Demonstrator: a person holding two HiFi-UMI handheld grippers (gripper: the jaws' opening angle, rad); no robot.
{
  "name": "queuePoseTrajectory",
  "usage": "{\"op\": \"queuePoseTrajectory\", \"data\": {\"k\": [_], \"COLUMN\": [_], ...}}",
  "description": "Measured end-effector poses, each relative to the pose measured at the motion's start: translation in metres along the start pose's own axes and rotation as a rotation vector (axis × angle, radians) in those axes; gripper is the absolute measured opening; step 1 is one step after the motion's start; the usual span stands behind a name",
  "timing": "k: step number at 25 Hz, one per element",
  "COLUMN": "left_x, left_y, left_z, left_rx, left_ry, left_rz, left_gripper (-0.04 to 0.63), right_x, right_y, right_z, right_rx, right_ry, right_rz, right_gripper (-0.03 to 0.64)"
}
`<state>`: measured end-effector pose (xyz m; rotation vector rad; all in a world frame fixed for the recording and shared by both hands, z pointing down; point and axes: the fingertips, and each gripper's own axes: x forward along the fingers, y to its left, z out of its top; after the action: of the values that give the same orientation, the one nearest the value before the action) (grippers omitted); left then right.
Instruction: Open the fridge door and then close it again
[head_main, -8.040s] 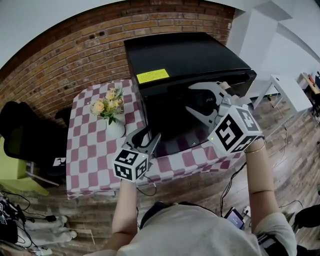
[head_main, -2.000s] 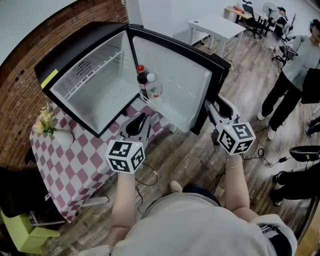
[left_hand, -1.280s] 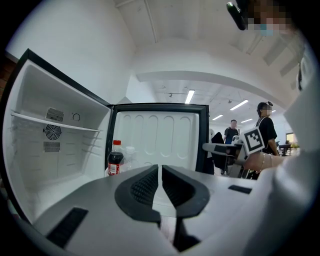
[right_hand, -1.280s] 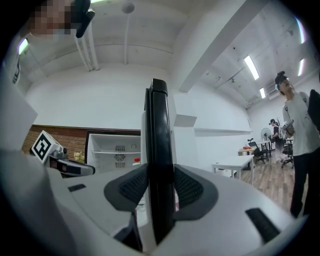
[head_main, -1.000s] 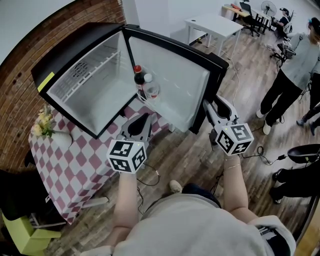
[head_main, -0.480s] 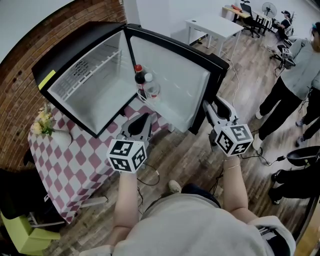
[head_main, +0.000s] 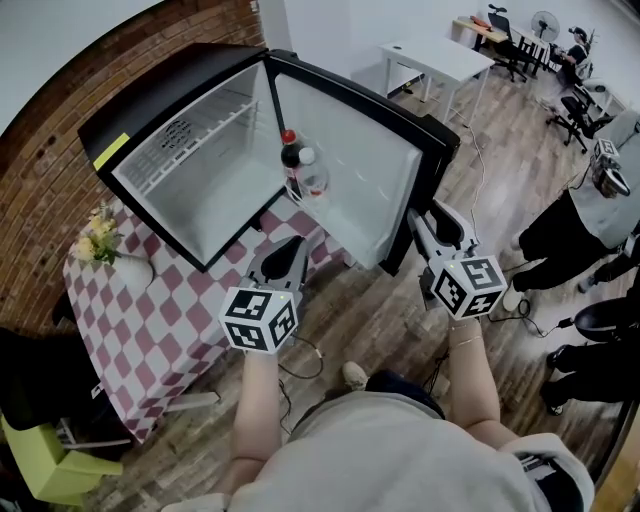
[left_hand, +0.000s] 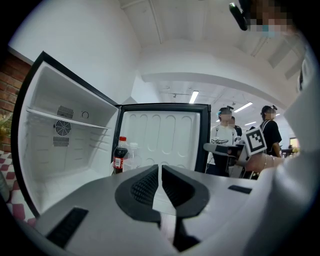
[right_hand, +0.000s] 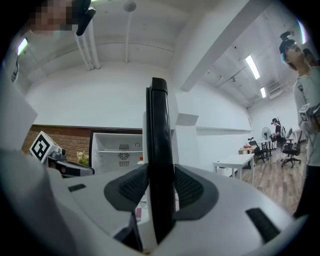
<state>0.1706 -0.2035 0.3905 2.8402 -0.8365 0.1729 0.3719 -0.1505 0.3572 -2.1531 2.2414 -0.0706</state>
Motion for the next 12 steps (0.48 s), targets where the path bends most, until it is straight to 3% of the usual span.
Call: {"op": "queuePoseTrajectory", "data": {"k": [12], "left_x": [-0.055], "left_y": [0.011], "left_z": [-0.023], "left_rx": [-0.042], "left_ry": [0.017], "left_rz": [0.04], "left_gripper": [0.023], "right_x": [-0.007], "right_y": [0.062], "right_z": [-0.007], "right_rx": [0.019], "right_ry": [0.005], "right_rz": [0.059], "right_gripper": [0.15]}}
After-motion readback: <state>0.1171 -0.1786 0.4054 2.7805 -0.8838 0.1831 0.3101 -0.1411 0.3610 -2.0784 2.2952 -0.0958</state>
